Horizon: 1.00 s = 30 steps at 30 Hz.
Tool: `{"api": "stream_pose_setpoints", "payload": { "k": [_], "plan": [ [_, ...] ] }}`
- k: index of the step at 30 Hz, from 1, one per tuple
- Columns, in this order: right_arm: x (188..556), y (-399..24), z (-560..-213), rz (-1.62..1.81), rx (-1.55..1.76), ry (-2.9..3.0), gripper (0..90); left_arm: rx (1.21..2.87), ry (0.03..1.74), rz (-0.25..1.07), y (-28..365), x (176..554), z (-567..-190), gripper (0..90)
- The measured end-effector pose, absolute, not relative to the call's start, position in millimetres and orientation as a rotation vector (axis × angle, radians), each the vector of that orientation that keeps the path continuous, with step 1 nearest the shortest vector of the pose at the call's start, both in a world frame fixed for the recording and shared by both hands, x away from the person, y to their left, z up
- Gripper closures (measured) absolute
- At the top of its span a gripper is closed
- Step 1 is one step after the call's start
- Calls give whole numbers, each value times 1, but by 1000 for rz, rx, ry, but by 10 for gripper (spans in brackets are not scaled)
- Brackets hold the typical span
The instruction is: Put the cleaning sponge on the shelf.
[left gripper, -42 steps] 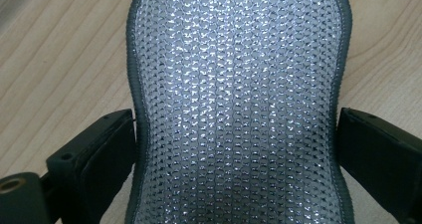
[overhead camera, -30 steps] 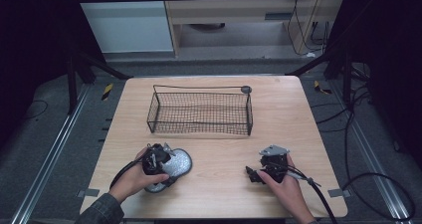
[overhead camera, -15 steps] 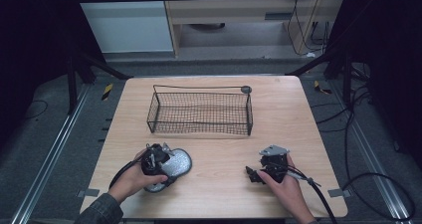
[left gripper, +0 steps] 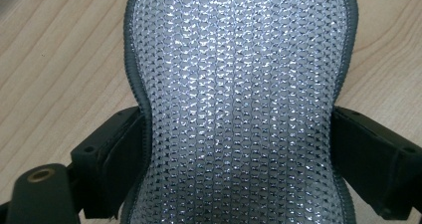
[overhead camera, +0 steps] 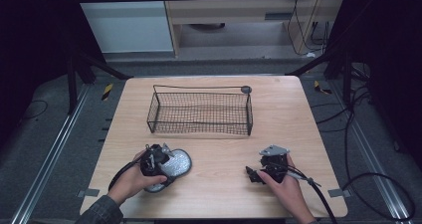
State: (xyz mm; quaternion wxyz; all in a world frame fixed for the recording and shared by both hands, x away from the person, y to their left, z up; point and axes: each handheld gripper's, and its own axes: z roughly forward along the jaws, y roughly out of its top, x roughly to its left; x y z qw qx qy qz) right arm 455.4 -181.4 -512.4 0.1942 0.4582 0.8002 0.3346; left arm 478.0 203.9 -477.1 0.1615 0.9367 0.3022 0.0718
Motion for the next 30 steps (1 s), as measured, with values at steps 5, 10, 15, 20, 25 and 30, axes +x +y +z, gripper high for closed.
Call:
{"api": "stream_pose_setpoints", "payload": {
  "k": [5, 10, 15, 20, 25, 30],
  "plan": [
    [455, -181, -512, 939, 1284, 2243, 4, 2647, 850, 213, 207, 477, -471, 106],
    [455, -182, -512, 940, 1284, 2243, 4, 2633, 845, 244, 208, 477, -464, 104],
    [455, -182, -513, 939, 1281, 2243, 4, 2623, 815, 280, 209, 479, -453, 102],
    [455, -182, -513, 943, 1280, 2242, 4, 2635, 794, 313, 208, 481, -447, 104],
    [455, -182, -513, 946, 1279, 2241, 4, 2634, 767, 336, 206, 481, -441, 108],
    [455, -182, -513, 947, 1279, 2239, 4, 2633, 738, 358, 205, 483, -434, 113]
  ]
}}
